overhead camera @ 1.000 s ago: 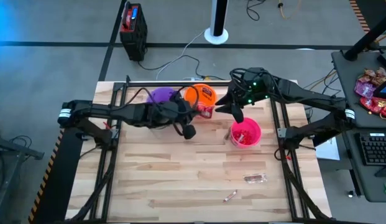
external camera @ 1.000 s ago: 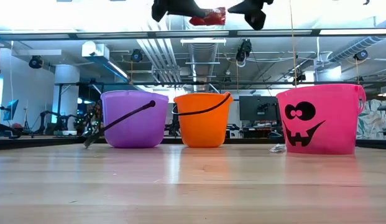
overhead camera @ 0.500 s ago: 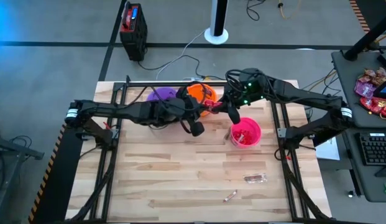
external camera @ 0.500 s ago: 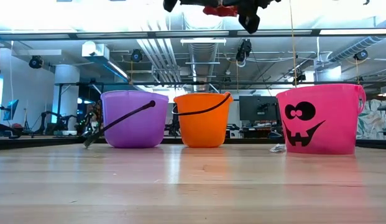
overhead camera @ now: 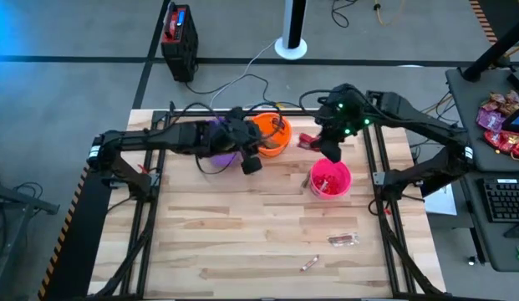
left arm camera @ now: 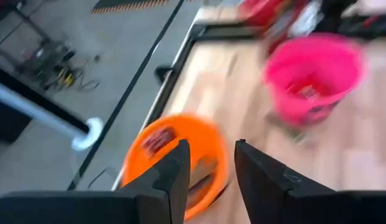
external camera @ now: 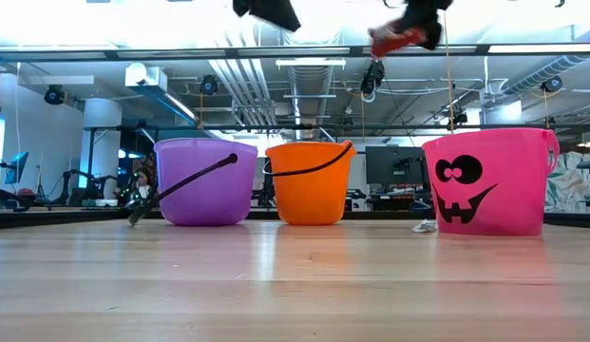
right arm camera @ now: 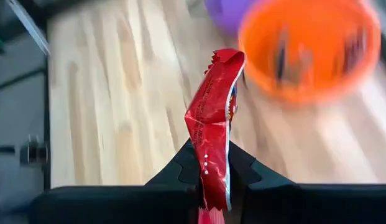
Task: Sort candy by brand, put in halloween buckets
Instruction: Put the red candy into the pink bucket
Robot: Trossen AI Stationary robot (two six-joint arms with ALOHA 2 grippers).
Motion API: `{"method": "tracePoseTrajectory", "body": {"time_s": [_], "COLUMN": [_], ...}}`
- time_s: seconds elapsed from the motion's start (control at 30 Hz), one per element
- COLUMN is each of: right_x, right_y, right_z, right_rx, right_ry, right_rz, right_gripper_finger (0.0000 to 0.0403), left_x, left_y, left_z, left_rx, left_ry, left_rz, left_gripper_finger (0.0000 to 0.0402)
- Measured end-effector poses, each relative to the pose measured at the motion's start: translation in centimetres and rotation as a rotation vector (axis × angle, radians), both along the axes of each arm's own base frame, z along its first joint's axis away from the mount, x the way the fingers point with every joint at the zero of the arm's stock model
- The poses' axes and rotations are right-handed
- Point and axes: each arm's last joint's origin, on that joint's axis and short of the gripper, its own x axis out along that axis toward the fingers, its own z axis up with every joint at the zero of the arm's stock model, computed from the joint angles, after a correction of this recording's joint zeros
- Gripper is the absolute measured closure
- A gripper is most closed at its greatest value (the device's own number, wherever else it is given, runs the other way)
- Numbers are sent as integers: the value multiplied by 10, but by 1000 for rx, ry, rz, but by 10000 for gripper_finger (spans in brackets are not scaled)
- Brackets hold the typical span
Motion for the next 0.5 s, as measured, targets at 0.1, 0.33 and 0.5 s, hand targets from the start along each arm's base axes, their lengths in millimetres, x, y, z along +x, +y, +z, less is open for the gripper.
{"method": "tracePoseTrajectory", "body": {"time_s": [0.1,0.33,0.5], "right_x": [-6,2,14], "right_y": [-8,-26,-34], "right_z": [-13,-55,-80], "right_rx": [95,262,352], "right_ry": [154,452,581], "right_rz": [-51,39,97], "right_gripper_finger": [381,382,382], "left_x": [-11,-47,-73], "left_y": [29,101,141], "left_z": [2,14,20], "left_rx": [6,2,-63], "left_ry": [45,39,-38], "left_rz": [27,-106,-181], "left_gripper_finger": [290,313,325]}}
